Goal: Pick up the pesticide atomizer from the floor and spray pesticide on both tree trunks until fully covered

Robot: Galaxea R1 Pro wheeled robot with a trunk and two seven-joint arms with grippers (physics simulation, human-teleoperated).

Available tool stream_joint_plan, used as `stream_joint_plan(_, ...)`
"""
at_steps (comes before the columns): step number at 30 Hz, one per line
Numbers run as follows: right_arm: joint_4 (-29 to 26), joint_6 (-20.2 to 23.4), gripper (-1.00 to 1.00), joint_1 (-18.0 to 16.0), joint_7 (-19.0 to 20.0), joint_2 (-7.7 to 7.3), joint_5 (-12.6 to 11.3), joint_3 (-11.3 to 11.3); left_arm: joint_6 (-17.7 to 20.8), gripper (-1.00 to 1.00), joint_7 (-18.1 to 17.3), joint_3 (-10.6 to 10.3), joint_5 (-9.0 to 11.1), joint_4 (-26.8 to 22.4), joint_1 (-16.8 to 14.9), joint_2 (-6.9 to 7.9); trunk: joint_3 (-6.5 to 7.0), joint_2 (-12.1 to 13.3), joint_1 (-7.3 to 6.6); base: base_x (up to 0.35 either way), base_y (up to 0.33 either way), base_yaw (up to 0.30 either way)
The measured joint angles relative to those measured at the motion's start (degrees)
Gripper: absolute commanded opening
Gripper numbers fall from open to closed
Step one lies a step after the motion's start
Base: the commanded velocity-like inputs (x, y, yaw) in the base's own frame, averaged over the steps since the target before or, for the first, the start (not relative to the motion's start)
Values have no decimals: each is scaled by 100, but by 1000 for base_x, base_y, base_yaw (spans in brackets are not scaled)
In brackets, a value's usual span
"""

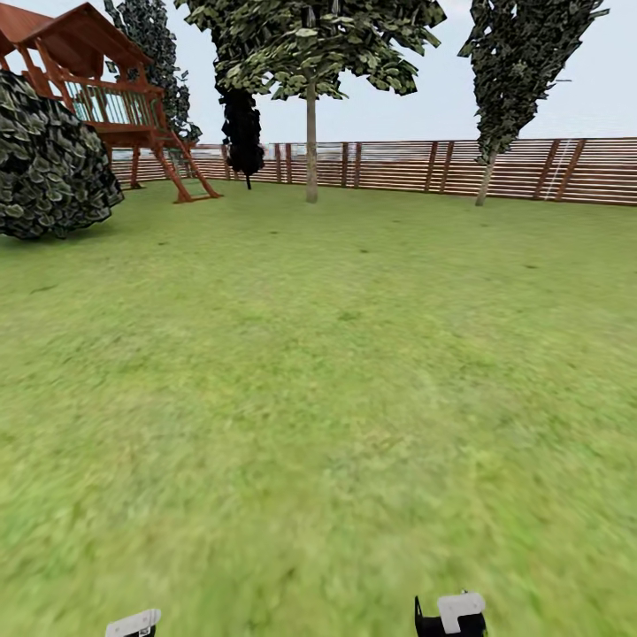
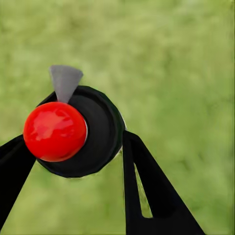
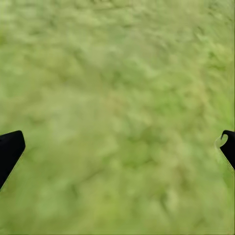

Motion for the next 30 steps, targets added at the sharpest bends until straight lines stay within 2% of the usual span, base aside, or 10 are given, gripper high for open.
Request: stream_joint_plan(30,0,0,100,1,0,0,0,1,-5,-100,0,0,0,0,0,0,0,0,0,340,0,0)
